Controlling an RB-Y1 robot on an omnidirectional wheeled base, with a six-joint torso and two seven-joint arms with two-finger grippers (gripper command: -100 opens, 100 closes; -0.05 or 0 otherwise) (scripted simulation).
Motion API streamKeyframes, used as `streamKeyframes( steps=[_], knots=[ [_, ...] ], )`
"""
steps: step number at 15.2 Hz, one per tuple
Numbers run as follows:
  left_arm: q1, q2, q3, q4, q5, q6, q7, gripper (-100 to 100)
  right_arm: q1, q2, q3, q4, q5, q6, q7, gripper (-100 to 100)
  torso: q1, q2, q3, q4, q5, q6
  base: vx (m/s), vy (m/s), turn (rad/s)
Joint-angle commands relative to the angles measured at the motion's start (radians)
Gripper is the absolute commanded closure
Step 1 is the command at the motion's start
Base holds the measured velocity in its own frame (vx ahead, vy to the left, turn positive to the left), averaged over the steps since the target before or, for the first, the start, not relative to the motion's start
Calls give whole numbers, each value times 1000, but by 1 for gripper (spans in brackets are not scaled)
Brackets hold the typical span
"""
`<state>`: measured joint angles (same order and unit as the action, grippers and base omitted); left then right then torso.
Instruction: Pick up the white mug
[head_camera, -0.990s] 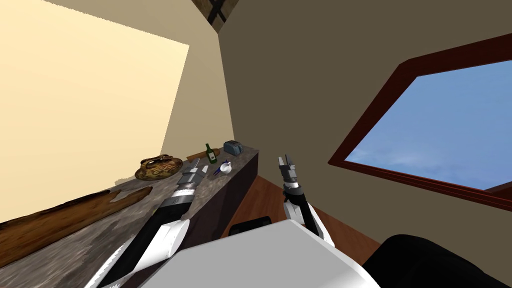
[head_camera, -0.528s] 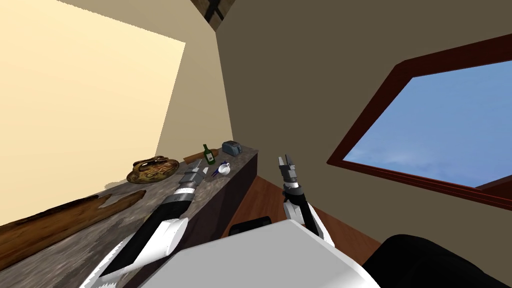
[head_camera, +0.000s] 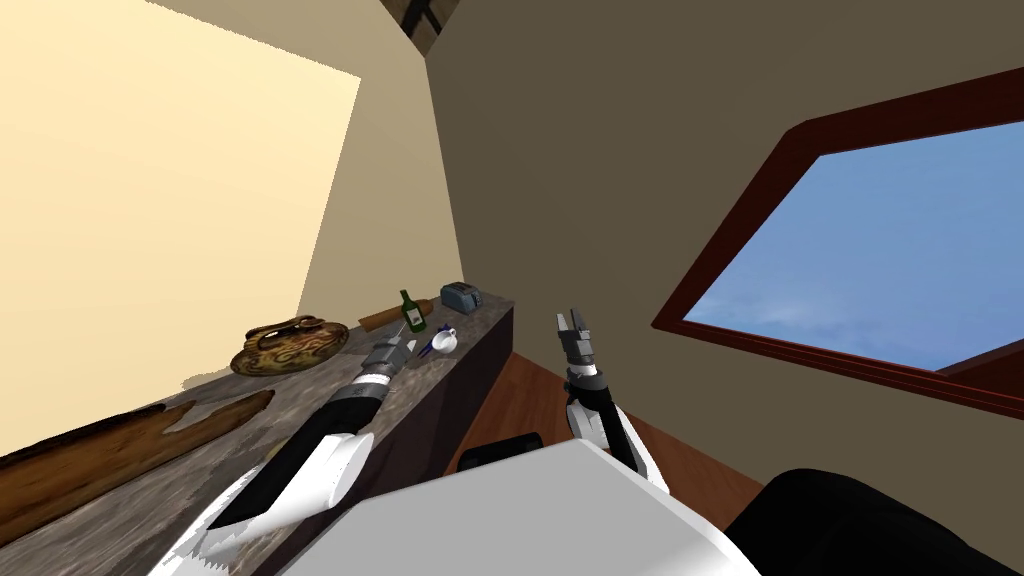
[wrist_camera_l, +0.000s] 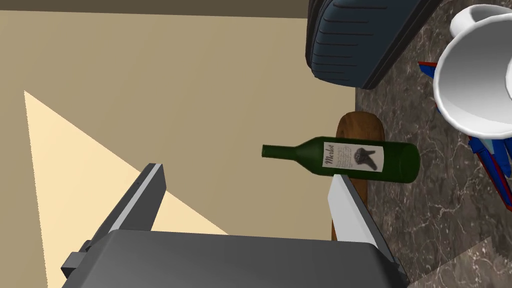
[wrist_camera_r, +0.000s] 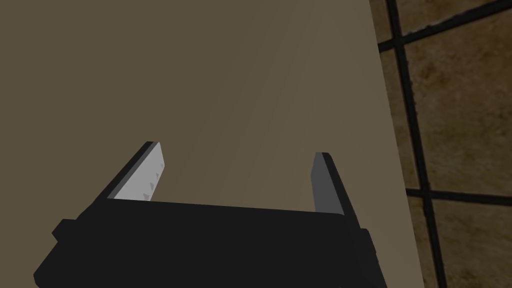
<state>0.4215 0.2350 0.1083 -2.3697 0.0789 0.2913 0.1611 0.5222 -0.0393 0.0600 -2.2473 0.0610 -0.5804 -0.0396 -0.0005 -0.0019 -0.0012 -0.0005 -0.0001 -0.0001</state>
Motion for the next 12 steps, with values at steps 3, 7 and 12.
streamKeyframes(
  steps=[3, 7, 12],
  knots=[
    [-9, 11, 10, -4, 12, 91, -1, -100, 0, 0, 0, 0, 0, 0, 0, 0, 0, 0, 0, 0, 0, 0, 29, -5, -47],
    [-18, 19, 19, -8, 24, 167, -2, -100, 0, 0, 0, 0, 0, 0, 0, 0, 0, 0, 0, 0, 0, 0, 27, -6, -39],
    [-27, 28, 28, -12, 35, 264, -3, -100, 0, 0, 0, 0, 0, 0, 0, 0, 0, -1, 0, 0, 0, 0, 30, -2, -33]
  ],
)
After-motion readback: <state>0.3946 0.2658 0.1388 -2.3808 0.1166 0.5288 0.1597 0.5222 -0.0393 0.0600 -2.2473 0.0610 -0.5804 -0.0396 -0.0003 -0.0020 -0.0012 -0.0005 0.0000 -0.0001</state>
